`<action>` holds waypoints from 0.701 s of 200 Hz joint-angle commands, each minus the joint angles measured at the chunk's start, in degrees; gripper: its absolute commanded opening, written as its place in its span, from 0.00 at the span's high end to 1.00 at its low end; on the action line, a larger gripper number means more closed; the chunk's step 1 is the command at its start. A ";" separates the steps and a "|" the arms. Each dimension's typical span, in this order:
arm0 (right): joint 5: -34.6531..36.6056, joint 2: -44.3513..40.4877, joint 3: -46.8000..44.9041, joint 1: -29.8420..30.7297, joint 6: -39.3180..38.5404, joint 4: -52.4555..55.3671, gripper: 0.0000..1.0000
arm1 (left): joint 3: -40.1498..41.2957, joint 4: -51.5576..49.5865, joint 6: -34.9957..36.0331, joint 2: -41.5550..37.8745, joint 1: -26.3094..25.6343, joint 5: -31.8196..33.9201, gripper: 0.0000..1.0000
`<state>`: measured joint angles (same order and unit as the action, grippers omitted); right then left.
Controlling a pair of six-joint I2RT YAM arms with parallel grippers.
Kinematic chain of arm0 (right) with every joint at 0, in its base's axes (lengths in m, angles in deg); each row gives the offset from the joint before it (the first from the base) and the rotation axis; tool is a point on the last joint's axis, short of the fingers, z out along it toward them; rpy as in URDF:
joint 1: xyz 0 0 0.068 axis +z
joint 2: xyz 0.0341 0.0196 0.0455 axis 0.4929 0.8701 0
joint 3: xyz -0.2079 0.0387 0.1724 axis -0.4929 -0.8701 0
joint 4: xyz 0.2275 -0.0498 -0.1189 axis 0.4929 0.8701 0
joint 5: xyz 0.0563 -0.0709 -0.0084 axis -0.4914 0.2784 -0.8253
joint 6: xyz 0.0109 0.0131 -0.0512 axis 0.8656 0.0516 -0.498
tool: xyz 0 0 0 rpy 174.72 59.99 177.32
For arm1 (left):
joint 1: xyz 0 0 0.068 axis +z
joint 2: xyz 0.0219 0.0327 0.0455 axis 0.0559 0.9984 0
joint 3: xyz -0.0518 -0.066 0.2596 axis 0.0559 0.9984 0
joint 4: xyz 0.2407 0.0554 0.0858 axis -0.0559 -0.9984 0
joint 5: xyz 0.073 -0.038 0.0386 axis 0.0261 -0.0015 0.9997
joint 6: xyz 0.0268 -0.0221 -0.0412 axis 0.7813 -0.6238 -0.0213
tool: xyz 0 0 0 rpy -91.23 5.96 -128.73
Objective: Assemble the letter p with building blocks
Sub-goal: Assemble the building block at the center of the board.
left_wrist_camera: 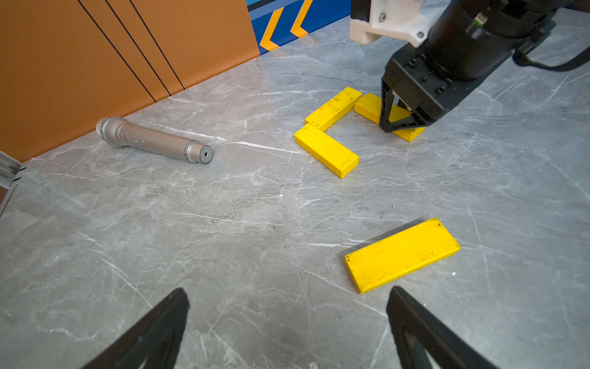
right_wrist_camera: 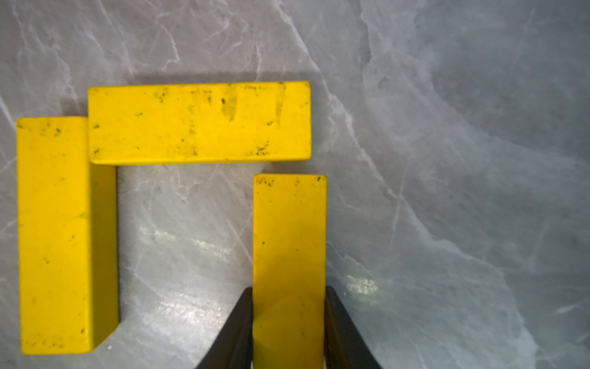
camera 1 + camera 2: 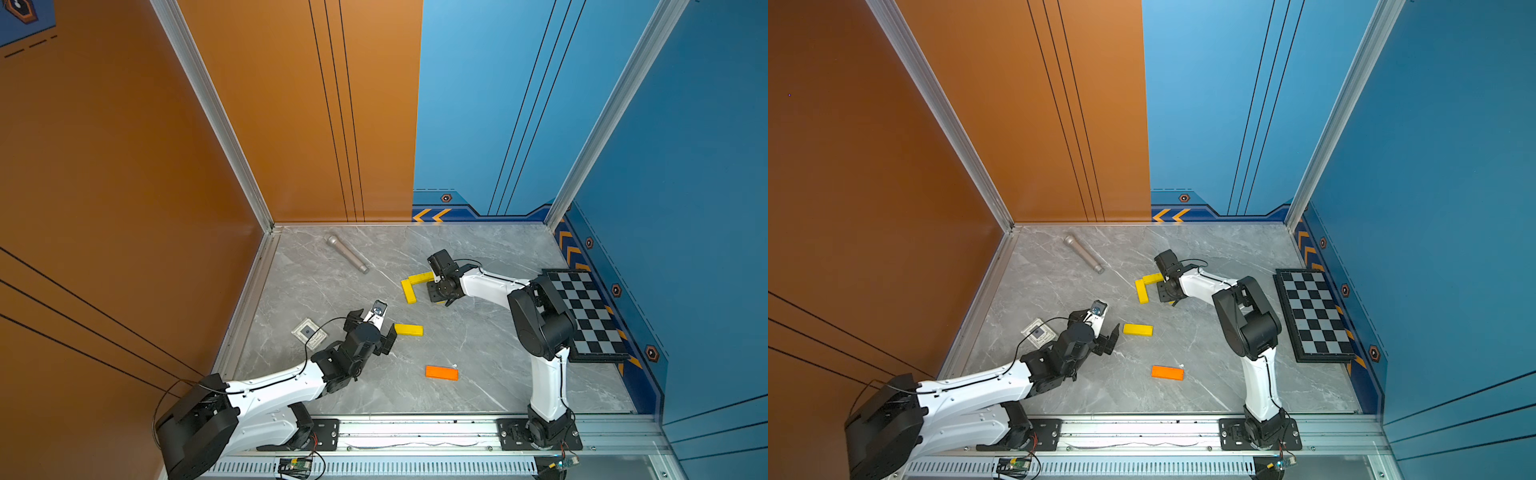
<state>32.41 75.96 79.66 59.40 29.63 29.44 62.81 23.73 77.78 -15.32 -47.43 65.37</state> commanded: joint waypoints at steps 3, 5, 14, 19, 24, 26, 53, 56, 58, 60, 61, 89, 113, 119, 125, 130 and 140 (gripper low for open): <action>-0.23 1.70 0.87 -0.60 -1.14 2.15 0.65 | -0.97 0.46 0.29 0.14 0.29 -0.34 0.01; -0.19 1.72 0.90 -0.60 -1.16 2.19 0.65 | -0.92 0.48 0.29 0.13 0.25 -0.31 0.01; -0.29 1.73 0.97 -0.69 -1.23 2.36 0.65 | -0.90 0.49 0.30 0.13 0.20 -0.32 0.01; -0.36 1.75 0.99 -0.69 -1.25 2.34 0.64 | -0.86 0.43 0.32 0.13 0.26 -0.35 0.01; -0.34 1.72 1.05 -0.69 -1.28 2.32 0.64 | -0.86 0.49 0.33 0.05 0.27 -0.35 0.01; -0.32 1.74 1.10 -0.69 -1.32 2.39 0.64 | -0.89 0.49 0.35 0.04 0.27 -0.33 0.01; -0.53 1.75 1.03 -0.69 -1.34 2.52 0.58 | -0.85 0.49 0.34 -0.15 0.29 -0.28 0.01; -0.56 1.71 0.86 -0.69 -1.34 2.52 0.57 | -0.82 0.47 0.30 -0.18 0.27 -0.29 0.01; -0.58 1.74 0.88 -0.69 -1.34 2.51 0.57 | -0.90 0.46 0.34 -0.14 0.27 -0.32 0.01; -0.54 1.75 0.90 -0.69 -1.40 2.50 0.56 | -0.86 0.48 0.30 -0.14 0.27 -0.35 0.02; -0.56 1.75 0.91 -0.69 -1.37 2.50 0.55 | -0.88 0.49 0.30 -0.18 0.27 -0.35 0.01; -0.21 1.74 0.58 -0.69 -1.53 2.50 0.50 | -0.87 0.45 0.30 -0.20 0.27 -0.43 0.01; -0.07 1.37 0.28 -0.60 -1.55 2.43 0.48 | -0.83 0.49 0.38 -0.24 0.27 -0.37 0.01; -0.09 1.03 0.06 -0.51 -1.67 2.35 0.48 | -0.81 0.49 0.38 -0.30 0.29 -0.41 0.02; 0.01 0.65 -0.27 -0.35 -1.88 2.20 0.46 | -0.78 0.47 0.47 -0.31 0.28 -0.44 0.01; 0.25 0.16 -0.69 -0.19 -2.03 1.98 0.43 | -0.81 0.48 0.47 -0.33 0.30 -0.46 0.01; 1.22 -1.00 -1.86 0.15 -2.03 1.10 0.37 | -0.81 0.49 0.50 -0.37 0.27 -0.60 0.01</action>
<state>32.47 76.13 79.81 58.94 28.32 29.37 62.81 23.71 77.78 -15.32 -47.43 65.35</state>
